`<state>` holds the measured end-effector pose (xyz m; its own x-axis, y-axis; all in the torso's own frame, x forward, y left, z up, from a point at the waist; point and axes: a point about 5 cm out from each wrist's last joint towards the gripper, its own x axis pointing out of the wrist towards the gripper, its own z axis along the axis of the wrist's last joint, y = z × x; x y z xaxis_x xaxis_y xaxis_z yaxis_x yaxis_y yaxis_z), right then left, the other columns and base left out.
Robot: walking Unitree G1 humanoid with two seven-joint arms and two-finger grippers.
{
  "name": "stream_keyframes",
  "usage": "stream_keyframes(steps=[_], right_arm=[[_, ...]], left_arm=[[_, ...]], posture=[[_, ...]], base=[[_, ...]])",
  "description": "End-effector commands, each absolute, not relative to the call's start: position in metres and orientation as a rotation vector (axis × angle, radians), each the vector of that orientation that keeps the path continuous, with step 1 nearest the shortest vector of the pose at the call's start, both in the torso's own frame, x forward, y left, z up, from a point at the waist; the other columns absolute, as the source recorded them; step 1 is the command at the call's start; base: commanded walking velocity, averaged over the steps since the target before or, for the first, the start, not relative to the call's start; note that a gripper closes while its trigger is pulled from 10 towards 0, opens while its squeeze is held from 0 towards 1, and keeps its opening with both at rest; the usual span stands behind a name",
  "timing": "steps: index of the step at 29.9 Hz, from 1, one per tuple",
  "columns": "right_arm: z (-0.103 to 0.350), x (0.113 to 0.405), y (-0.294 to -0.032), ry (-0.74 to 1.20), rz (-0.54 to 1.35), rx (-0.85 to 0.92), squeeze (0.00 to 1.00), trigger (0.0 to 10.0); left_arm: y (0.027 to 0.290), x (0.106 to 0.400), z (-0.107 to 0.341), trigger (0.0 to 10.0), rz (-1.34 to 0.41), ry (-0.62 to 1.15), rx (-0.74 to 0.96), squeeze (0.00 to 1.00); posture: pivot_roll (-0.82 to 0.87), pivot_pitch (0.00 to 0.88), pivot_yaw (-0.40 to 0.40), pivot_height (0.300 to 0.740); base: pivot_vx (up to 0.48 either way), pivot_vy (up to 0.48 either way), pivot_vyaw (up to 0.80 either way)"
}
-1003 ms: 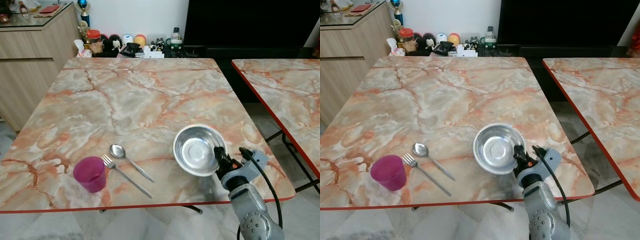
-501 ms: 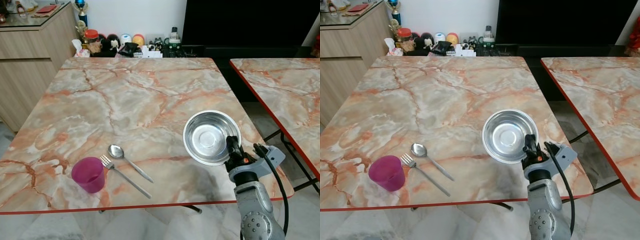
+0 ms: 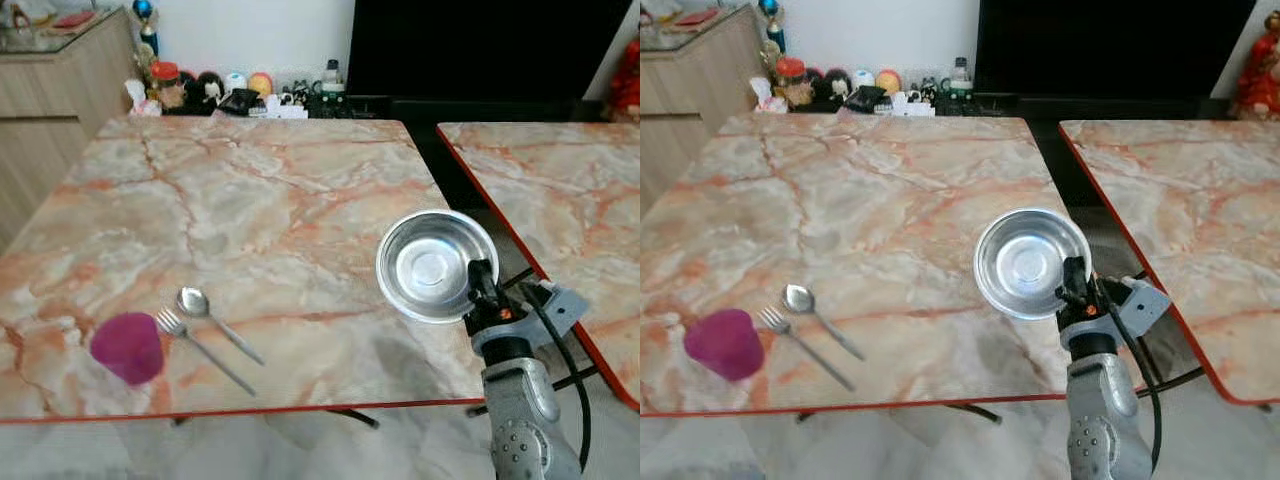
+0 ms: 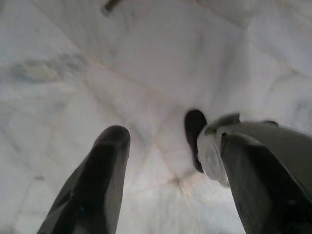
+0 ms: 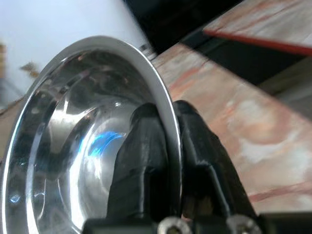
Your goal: Setting the table
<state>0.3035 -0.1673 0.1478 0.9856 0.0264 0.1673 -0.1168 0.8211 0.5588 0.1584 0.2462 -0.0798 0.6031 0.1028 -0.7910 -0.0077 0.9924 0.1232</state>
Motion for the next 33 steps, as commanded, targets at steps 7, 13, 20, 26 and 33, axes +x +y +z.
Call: stream_keyframes(steps=[7, 13, 20, 26, 33], right_arm=[[0.158, 0.303, -0.178, -0.218, 0.045, 0.601, 0.0, 10.0], [0.159, 0.304, -0.18, -0.232, 0.03, 0.607, 0.0, 10.0], [0.159, 0.304, -0.182, -0.249, 0.012, 0.619, 0.0, 10.0], [0.161, 0.304, -0.183, -0.257, -0.001, 0.618, 0.0, 10.0], [0.16, 0.302, -0.188, -0.26, -0.027, 0.614, 0.0, 10.0]], left_arm=[[0.242, 0.157, -0.082, 10.0, 0.036, 0.934, 0.125, 0.0], [0.242, 0.158, -0.081, 10.0, 0.03, 0.934, 0.13, 0.0], [0.243, 0.162, -0.079, 10.0, 0.025, 0.926, 0.137, 0.0], [0.244, 0.168, -0.077, 10.0, 0.026, 0.914, 0.139, 0.0], [0.24, 0.169, -0.077, 10.0, 0.016, 0.911, 0.131, 0.0]], posture=[[-0.05, 0.056, -0.021, 0.74], [-0.06, 0.043, -0.019, 0.74], [-0.06, 0.039, -0.012, 0.74], [-0.07, 0.065, -0.009, 0.74], [-0.08, 0.089, -0.005, 0.74]], base=[[0.0, -0.48, 0.0], [0.0, -0.48, 0.0], [0.0, -0.48, 0.0], [0.0, -0.48, 0.0], [0.0, -0.48, 0.0]])
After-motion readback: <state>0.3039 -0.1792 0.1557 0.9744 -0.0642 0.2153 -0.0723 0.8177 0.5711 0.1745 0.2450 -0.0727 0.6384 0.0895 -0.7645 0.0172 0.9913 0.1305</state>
